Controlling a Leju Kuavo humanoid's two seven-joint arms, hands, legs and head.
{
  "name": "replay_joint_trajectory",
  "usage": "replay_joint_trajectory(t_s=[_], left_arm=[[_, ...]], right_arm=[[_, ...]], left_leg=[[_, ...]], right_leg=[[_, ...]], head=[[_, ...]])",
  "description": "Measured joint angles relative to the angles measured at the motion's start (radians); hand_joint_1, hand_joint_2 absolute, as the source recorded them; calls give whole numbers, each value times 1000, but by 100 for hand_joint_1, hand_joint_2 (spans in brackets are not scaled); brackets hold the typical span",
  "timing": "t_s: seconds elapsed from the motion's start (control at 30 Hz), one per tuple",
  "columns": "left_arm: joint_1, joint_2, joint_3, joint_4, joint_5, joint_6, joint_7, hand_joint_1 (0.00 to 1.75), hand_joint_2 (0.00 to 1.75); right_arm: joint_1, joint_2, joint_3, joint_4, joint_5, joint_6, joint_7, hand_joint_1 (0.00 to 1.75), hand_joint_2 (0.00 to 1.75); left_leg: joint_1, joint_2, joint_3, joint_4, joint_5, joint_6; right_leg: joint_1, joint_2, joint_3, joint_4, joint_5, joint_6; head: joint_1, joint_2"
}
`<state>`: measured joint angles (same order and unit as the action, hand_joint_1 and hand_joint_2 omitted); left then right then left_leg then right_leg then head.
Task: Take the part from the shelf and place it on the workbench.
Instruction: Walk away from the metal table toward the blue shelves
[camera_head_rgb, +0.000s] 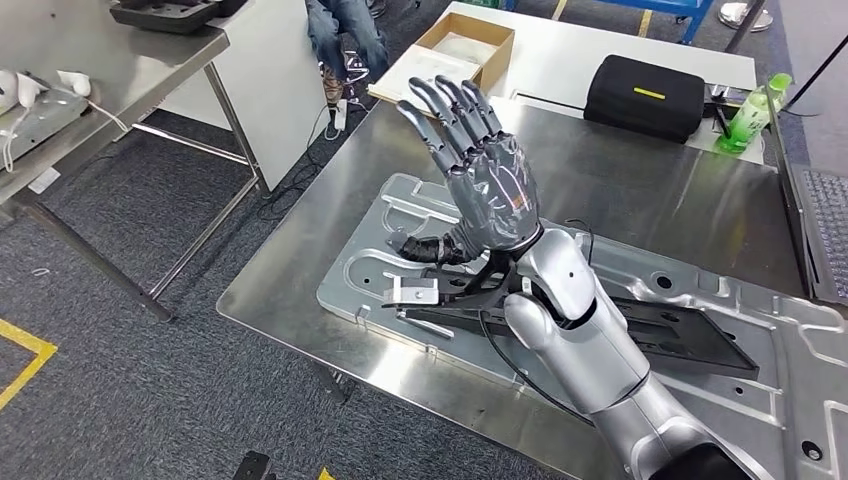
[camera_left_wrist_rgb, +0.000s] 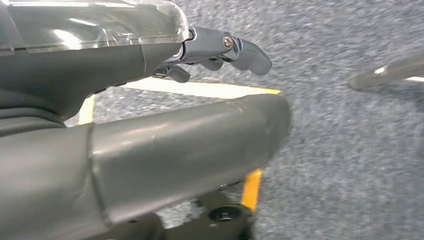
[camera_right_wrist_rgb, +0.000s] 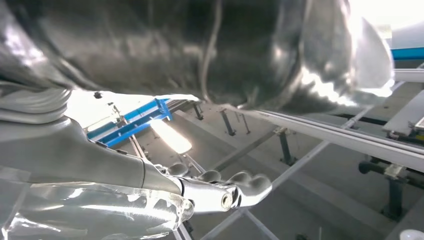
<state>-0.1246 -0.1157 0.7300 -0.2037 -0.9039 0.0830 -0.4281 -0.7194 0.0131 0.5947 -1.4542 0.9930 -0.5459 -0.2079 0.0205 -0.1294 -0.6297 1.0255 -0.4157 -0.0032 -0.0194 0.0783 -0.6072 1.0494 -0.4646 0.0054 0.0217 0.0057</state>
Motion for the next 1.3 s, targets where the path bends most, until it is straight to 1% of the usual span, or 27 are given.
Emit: replay_joint_trajectory(t_s=[0.03,0.1,0.17,0.2,0.23,0.27,0.3,0.33,0.4,0.47,0.53,0.6,0.67,0.7,0.73,0.77,0.8,0.83,0.9,0.97,1.03,1.07,1.13,1.2,1.23,1.27,1.3], left_arm=[[9,4,0,0,0,-1,1,0,0],[21,9,1,0,1,-4,0,0,0],[25,11,1,0,3,-8,-2,0,0],[27,11,2,0,4,-9,-4,0,0],[30,11,2,0,4,-10,-5,0,0],[34,11,3,0,4,-10,-6,0,0],[38,12,3,0,4,-10,-7,0,0],[40,13,4,0,5,-10,-9,0,0],[41,14,5,0,7,-10,-14,0,0],[41,16,7,0,11,-10,-19,0,0],[43,16,14,0,19,-13,-26,0,0],[45,15,22,0,29,-19,-33,0,0],[43,14,28,0,36,-24,-37,0,0],[42,14,30,0,38,-25,-38,0,0],[41,14,32,0,40,-27,-40,0,0],[41,13,35,0,41,-28,-41,0,0],[43,13,37,0,42,-30,-43,0,0],[44,12,40,0,43,-33,-45,0,0],[44,10,45,0,45,-38,-49,0,0],[44,8,48,0,46,-40,-49,0,0],[48,8,50,0,45,-38,-48,0,0],[51,8,52,0,45,-38,-48,0,0],[53,8,54,0,44,-37,-48,0,0],[50,7,54,0,40,-37,-46,0,0],[49,7,54,0,38,-37,-44,0,0],[49,7,54,0,36,-36,-42,0,0],[50,7,54,0,34,-36,-40,0,0]], right_arm=[[0,-2,0,0,0,0,0,0,0],[0,-3,0,0,-1,-1,0,0,0],[4,-7,0,0,-2,-2,0,0,0],[7,-9,0,0,-3,-3,0,0,0],[10,-11,0,1,-3,-3,0,0,0],[12,-12,0,2,-3,-3,0,0,0],[13,-12,0,2,-3,-3,0,0,0],[13,-12,0,3,-3,-3,0,0,0],[11,-12,0,4,-3,-3,0,0,0],[7,-13,0,7,-3,-2,-1,0,0],[-1,-13,0,11,-2,3,-2,0,0],[-13,-12,0,16,-1,8,-3,0,0],[-24,-12,0,19,0,10,-5,0,0],[-26,-13,0,21,0,10,-6,0,0],[-26,-14,0,24,0,11,-6,0,0],[-26,-14,0,27,0,11,-6,0,0],[-27,-15,0,29,1,14,-6,0,0],[-28,-15,0,30,1,17,-6,0,0],[-33,-18,0,30,2,23,-4,0,0],[-36,-22,0,28,2,27,0,0,0],[-38,-26,0,25,3,28,4,0,0],[-40,-28,0,23,4,28,4,0,0],[-43,-29,0,20,5,28,6,0,0],[-45,-32,0,19,9,29,8,0,0],[-44,-35,0,18,12,30,11,0,0],[-43,-38,0,15,15,31,14,0,0],[-42,-43,0,12,18,31,18,0,0]], left_leg=[[1,1,-2,1,-1,-6],[-2,42,-22,44,-28,-14],[-5,99,-77,163,-91,-19],[-4,112,-107,229,-119,-21],[-3,119,-125,273,-133,-22],[-3,122,-125,280,-128,-22],[-3,126,-102,245,-106,-20],[-4,135,-64,179,-74,-16],[-13,176,9,44,-33,-1],[-21,195,30,-3,-28,12],[-19,173,30,-8,-20,21],[-12,155,33,-18,-11,31],[-9,136,32,-23,-5,39],[-9,125,30,-23,-3,41],[-9,113,28,-21,-2,42],[-9,99,28,-20,-2,42],[-9,86,27,-16,-3,41],[-8,72,27,-12,-4,39],[-7,48,21,-1,-8,31],[-6,28,11,3,-7,18],[-2,9,4,0,-3,3],[-2,13,1,4,-5,-3],[-4,57,-26,62,-41,-11],[-3,106,-84,185,-102,-16],[-2,116,-110,241,-123,-18],[-1,121,-122,268,-126,-19],[-1,124,-116,259,-113,-18]], right_leg=[[-1,-11,2,-5,2,-6],[-4,-38,7,-14,7,-19],[0,-69,9,-17,6,-28],[3,-85,8,-17,5,-30],[6,-100,8,-16,5,-32],[8,-114,8,-16,4,-32],[10,-127,9,-16,4,-32],[11,-138,10,-16,3,-31],[16,-158,12,-15,1,-28],[21,-175,13,-15,0,-20],[22,-187,16,-15,-2,-10],[18,-155,6,15,-27,1],[13,-103,-38,117,-87,8],[12,-92,-69,182,-116,10],[10,-86,-93,232,-131,12],[9,-83,-105,253,-127,13],[6,-81,-96,232,-102,14],[3,-75,-71,177,-64,15],[-5,-32,-15,52,-11,14],[-6,-2,5,3,-5,11],[-4,-16,8,-4,-2,2],[-5,-27,11,-9,0,-5],[-9,-52,17,-19,5,-19],[-2,-79,18,-21,4,-26],[0,-92,18,-20,3,-27],[2,-106,18,-20,1,-27],[3,-118,18,-19,0,-27]], head=[[0,0],[-3,0],[-6,0],[-6,0],[-6,0],[-6,0],[-6,0],[-6,0],[-5,0],[-5,0],[-5,0],[-5,0],[-4,0],[-4,0],[-4,0],[-4,0],[-4,0],[-4,0],[-4,0],[-5,0],[-5,0],[-5,0],[-8,0],[-11,0],[-10,0],[-10,0],[-11,0]])
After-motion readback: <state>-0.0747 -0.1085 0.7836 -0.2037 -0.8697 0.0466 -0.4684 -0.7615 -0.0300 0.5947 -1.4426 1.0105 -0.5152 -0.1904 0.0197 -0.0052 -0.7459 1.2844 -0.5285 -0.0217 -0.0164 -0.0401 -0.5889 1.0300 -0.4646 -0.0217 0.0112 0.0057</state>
